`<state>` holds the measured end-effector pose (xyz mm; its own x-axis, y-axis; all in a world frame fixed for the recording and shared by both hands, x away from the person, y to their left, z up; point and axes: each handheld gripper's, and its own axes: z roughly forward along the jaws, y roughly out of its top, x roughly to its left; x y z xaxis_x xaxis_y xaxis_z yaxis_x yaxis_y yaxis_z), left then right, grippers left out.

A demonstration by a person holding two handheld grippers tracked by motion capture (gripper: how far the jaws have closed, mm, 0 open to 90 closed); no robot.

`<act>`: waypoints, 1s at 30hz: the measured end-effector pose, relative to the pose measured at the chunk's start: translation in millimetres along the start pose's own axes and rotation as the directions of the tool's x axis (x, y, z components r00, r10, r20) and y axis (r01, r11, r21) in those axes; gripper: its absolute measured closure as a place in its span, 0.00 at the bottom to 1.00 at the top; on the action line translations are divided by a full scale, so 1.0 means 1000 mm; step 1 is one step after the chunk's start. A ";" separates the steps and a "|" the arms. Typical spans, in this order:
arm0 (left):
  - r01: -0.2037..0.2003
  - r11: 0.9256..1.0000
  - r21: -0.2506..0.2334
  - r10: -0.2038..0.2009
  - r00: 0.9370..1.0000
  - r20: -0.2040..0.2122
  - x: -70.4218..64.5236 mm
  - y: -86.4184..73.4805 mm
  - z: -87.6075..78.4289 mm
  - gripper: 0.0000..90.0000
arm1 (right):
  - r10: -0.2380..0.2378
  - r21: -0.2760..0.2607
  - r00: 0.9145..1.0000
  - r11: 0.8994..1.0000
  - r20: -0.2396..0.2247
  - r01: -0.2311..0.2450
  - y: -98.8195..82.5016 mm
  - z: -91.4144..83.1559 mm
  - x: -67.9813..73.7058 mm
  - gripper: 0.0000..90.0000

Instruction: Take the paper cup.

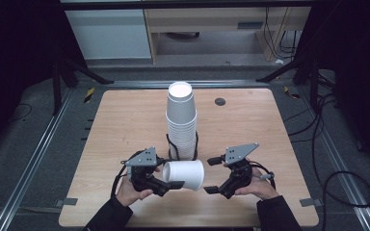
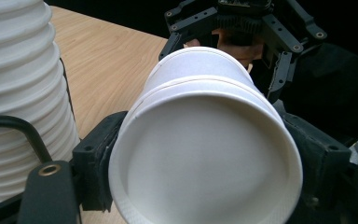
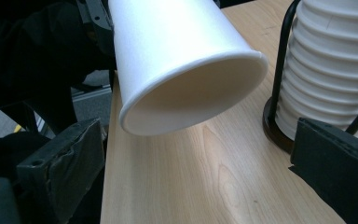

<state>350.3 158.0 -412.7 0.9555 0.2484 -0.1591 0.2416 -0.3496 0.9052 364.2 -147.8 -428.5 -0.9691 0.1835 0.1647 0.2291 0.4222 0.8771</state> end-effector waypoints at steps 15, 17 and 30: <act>0.009 1.000 0.008 -0.009 0.998 0.066 0.010 0.001 0.005 0.24 | 0.015 -0.025 1.000 1.000 -0.021 -0.015 0.001 0.007 0.001 0.03; 0.004 1.000 0.016 -0.006 0.997 0.076 0.011 0.000 0.006 0.24 | 0.015 -0.023 1.000 1.000 -0.026 -0.015 0.001 0.008 0.001 0.03; -0.013 1.000 0.008 0.012 0.996 0.084 0.009 -0.001 0.014 0.24 | 0.014 0.003 0.999 1.000 -0.042 -0.014 0.001 0.014 0.002 0.03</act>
<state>360.6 147.8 -420.8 0.9692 0.1676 -0.1805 0.2307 -0.3601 0.9040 363.6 -134.9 -433.6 -0.9689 0.1515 0.1958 0.2425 0.4223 0.8734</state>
